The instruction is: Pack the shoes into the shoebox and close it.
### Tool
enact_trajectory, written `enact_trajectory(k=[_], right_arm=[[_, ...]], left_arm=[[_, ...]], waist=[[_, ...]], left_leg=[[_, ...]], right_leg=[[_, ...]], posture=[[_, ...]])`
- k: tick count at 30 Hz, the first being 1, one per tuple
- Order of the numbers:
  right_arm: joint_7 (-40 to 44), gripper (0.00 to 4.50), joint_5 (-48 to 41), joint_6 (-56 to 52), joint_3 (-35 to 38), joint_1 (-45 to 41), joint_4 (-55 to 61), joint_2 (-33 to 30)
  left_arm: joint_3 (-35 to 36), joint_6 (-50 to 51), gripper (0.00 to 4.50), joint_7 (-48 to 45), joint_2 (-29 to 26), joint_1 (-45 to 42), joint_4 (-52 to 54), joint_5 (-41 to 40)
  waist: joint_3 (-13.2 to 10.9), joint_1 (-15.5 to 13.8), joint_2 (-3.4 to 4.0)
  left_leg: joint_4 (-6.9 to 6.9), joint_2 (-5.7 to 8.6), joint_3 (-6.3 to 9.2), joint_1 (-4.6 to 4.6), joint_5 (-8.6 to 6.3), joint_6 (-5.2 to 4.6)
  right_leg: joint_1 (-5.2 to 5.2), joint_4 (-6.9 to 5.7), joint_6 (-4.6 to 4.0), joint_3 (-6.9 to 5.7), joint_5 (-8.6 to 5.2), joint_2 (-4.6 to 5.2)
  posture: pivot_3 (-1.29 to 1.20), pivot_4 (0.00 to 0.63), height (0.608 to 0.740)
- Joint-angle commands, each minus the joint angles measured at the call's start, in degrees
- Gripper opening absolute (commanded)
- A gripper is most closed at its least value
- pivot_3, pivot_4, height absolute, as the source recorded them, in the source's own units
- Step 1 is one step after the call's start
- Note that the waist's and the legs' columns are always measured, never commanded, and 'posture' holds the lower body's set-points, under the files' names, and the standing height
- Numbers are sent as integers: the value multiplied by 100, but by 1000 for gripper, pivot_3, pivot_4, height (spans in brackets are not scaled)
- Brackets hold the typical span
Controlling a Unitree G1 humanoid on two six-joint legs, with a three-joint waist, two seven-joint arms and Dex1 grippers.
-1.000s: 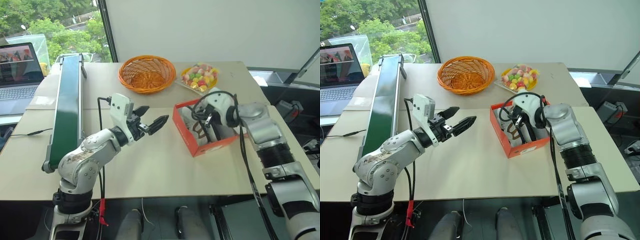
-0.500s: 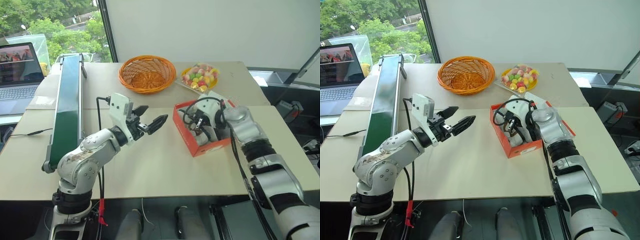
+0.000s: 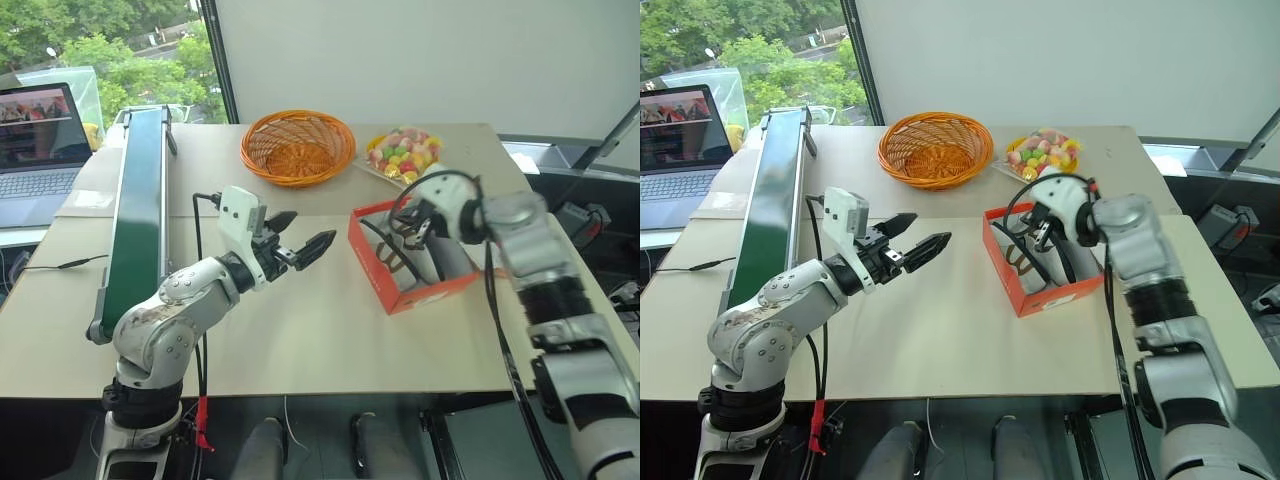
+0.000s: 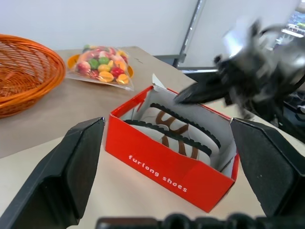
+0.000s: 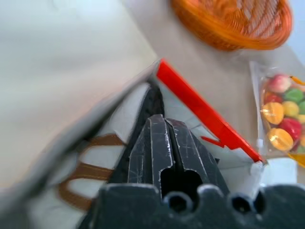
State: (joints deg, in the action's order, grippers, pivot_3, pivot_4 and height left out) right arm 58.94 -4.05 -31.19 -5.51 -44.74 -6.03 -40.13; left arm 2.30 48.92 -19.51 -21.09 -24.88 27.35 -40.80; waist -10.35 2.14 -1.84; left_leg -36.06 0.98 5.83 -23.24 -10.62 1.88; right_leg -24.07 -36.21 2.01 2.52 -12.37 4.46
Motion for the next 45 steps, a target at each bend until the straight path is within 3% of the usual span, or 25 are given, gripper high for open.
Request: enact_trajectory(k=[1, 4, 6, 9, 12, 18, 24, 29, 38, 45], right_arm=[[621, 70, -816, -1375, 797, 970, 1769, -1053], [660, 70, -1148, -2030, 1834, 2062, 2251, -1698], [491, 70, -1387, -2483, 2580, 2624, 2456, -1703], [134, 70, -1921, -3125, 3598, 3396, 3011, -1017], [-592, 70, -2102, -3167, 4150, 4264, 3423, 189], [-1310, 70, -1922, -2411, 4155, 5463, 3326, 1104], [-2362, 70, -2022, -461, 4655, 5065, 1877, 2322], [-3209, 70, -1925, 378, 4475, 4613, 1738, 2743], [-4069, 70, -1078, 900, 3132, 3777, 1334, 2535], [-4771, 70, -904, 846, 3167, 3004, 457, 2212]], left_arm=[[-109, -157, 4500, -493, -227, -224, -67, 26], [-313, -212, 4500, -953, -474, -373, -167, 96], [-429, -249, 4500, -1180, -573, -493, -250, 138], [-566, -295, 4500, -1568, -662, -714, -423, 165], [-741, -375, 4500, -1913, -713, -976, -706, 283], [-928, -540, 4500, -2395, -884, -1229, -967, 529], [-1016, -647, 4500, -2764, -1106, -1391, -1104, 774], [-890, -519, 4500, -2752, -1067, -1423, -1084, 706], [-850, -437, 4500, -2657, -1040, -1332, -932, 692], [-736, -332, 4500, -2526, -1075, -1214, -760, 653]], waist=[[0, -73, 0], [0, -147, 1], [0, -149, 2], [1, -114, 2], [3, -109, -1], [5, -107, 45], [8, -57, 46], [7, 2, 53], [7, 42, 54], [7, 28, 54]], left_leg=[[0, 1, 7, -3, 0, 0], [-13, 6, 6, -8, -5, -8], [-24, 5, -1, -7, -10, -16], [-28, 0, -6, 2, -10, -16], [-26, -8, -2, 22, -10, -17], [-34, 3, -22, 53, -10, -16], [-27, -6, -27, 72, -11, -16], [-20, -6, -28, 72, -11, -16], [-11, -5, -27, 79, -11, -16], [-3, -3, -28, 79, -10, -16]], right_leg=[[2, 1, 1, -5, -1, 1], [7, 5, 6, -7, -4, 4], [12, 5, 8, -3, -5, 4], [18, 3, 48, 1, -29, -2], [43, 1, 50, 0, -32, -12], [80, 10, 66, 15, -37, 4], [90, 10, 65, 19, -38, -4], [86, 11, 64, 21, -39, -2], [86, 10, 63, 25, -40, -4], [85, 12, 61, 27, -40, -3]], posture=[[0, 150, 740], [0, 150, 740], [0, 150, 740], [0, 150, 740], [0, 150, 740], [0, 150, 740], [0, 150, 740], [0, 150, 740], [0, 150, 740], [0, 150, 740]])
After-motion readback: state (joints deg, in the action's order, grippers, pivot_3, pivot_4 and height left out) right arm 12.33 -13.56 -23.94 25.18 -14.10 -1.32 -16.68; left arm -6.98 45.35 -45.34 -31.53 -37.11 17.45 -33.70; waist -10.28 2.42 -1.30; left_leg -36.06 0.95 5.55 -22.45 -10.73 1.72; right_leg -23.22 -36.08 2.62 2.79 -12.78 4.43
